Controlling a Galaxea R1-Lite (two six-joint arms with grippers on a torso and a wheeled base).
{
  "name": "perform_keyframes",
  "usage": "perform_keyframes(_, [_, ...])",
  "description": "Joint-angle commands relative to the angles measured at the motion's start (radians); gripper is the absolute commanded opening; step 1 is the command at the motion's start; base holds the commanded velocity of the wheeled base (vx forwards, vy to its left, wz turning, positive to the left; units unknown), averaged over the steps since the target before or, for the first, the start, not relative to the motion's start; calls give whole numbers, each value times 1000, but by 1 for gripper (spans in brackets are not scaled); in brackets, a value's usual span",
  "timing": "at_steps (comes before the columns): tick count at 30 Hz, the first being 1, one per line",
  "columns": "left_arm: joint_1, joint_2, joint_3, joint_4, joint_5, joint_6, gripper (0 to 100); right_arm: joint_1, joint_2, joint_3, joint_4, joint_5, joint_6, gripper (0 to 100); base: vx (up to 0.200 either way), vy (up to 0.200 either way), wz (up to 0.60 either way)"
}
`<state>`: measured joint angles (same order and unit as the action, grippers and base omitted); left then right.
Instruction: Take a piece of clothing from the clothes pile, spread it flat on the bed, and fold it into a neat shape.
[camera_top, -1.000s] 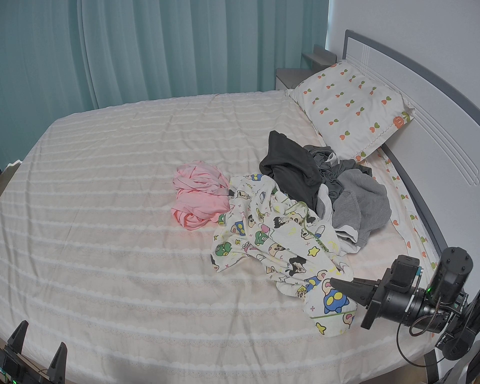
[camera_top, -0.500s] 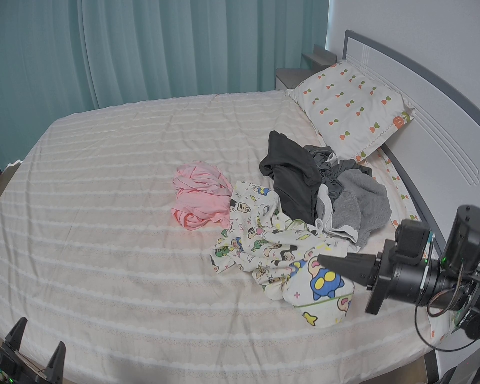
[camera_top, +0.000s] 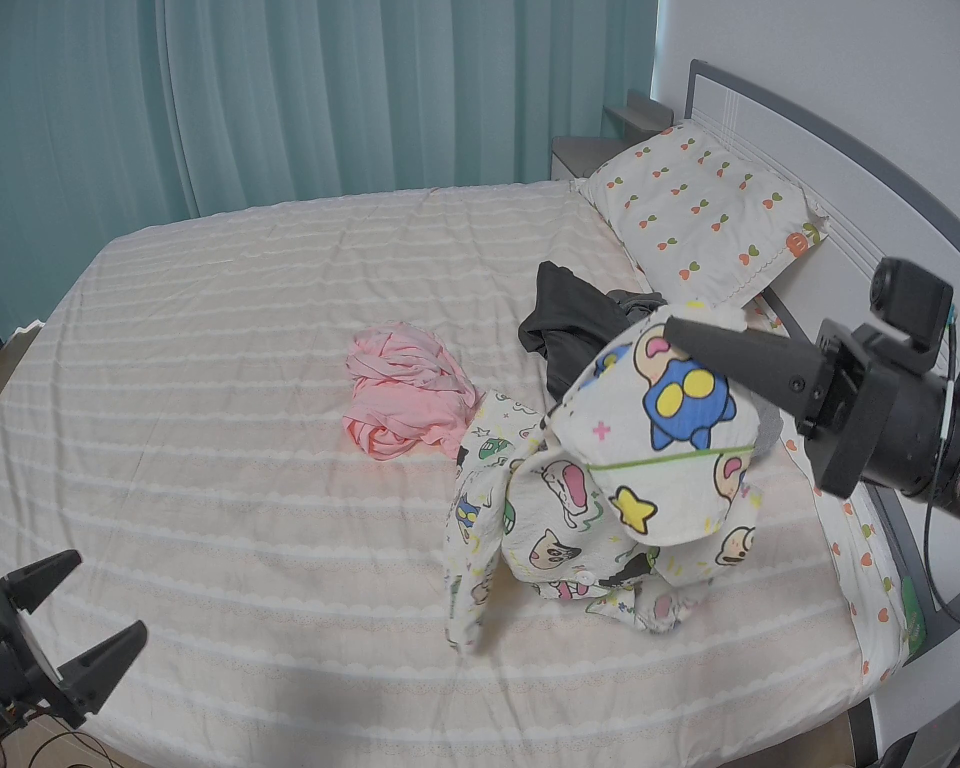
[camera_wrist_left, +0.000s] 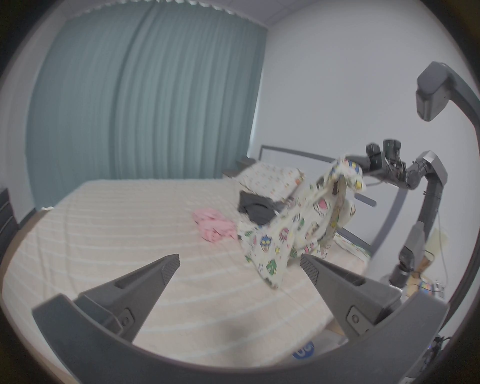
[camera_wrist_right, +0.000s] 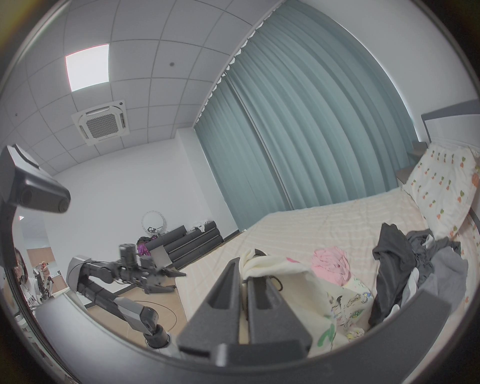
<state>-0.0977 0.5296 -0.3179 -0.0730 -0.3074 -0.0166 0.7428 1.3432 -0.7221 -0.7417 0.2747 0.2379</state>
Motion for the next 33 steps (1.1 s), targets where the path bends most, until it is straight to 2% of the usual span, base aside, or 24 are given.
perform_keyframes(1, [-194, 497, -29, -103, -102, 49, 100, 49, -13, -125, 44, 6, 1, 0, 0, 0, 0])
perform_keyframes(5, [-272, 650, 10, -205, -111, 86, 100, 58, -7, -112, 44, 8, 3, 0, 0, 0, 0])
perform_keyframes(10, [-447, 819, 42, -327, -108, 83, 100, 58, 11, -126, 41, 15, 87, 0, 0, 0, 0])
perform_keyframes(14, [-510, 966, 42, -484, -104, 83, 100, 63, 11, -128, 41, 38, 118, 0, 0, 0, 0])
perform_keyframes(17, [-540, 1053, 42, -607, -68, 52, 100, 63, 27, -129, 39, 37, 120, 0, 0, 0, 0])
perform_keyframes(21, [-642, 1132, 37, -714, 62, -65, 100, 63, 39, -129, 39, 37, 120, 0, 0, 0, 0])
perform_keyframes(29, [-728, 1434, 3, -1067, 418, -91, 100, 67, 57, -149, 38, 35, 121, 0, 0, 0, 0])
perform_keyframes(33, [-766, 1529, -3, -1211, 507, -138, 100, 63, 65, -161, 39, 34, 121, 0, 0, 0, 0])
